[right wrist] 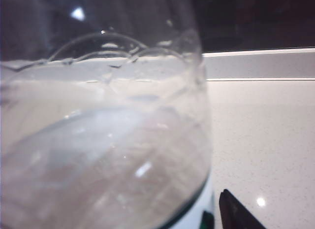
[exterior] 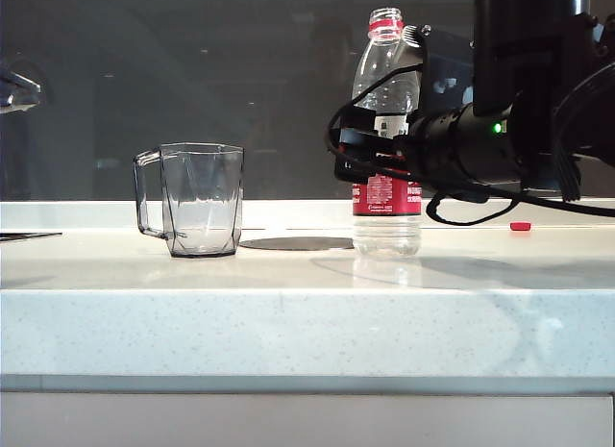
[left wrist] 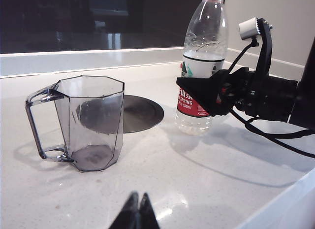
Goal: Pick up the mineral water bottle on the table and pour water into the mug until it's half full.
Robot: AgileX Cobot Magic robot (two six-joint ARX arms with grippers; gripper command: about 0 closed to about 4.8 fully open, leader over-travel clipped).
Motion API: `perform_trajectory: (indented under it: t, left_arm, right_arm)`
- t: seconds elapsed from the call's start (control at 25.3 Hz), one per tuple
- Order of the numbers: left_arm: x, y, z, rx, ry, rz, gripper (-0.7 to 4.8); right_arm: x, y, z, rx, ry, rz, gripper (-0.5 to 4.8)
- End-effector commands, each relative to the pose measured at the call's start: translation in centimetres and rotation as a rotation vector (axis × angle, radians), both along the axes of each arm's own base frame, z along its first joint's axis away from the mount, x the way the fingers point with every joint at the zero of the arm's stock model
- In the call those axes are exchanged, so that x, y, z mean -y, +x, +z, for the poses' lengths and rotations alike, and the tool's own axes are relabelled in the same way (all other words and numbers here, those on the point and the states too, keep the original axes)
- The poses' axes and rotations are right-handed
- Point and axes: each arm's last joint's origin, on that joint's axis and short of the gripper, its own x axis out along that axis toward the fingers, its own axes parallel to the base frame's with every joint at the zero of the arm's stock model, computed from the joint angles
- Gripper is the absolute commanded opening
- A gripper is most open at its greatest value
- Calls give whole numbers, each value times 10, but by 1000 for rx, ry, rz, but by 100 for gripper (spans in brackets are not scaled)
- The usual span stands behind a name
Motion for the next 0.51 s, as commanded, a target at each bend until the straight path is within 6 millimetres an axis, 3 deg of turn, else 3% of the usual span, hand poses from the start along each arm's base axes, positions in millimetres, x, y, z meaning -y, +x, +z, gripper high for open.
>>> perform_trajectory:
  t: [0.04,0.36,0.44,0.51]
  left_arm:
    - [0,0,2,14,-7,0,-4]
    - [0,0,2,14,-7,0,-4]
    - [0,0,2,14,-7,0,-4]
    - [0,0,2,14,-7,0,-4]
  right_arm:
    - [0,0,3,18,10,1,479]
    - [0,0,3,18,10,1,459]
    - [0,0,3,18,9,1,394]
    - [0,0,3,18,9,1,387]
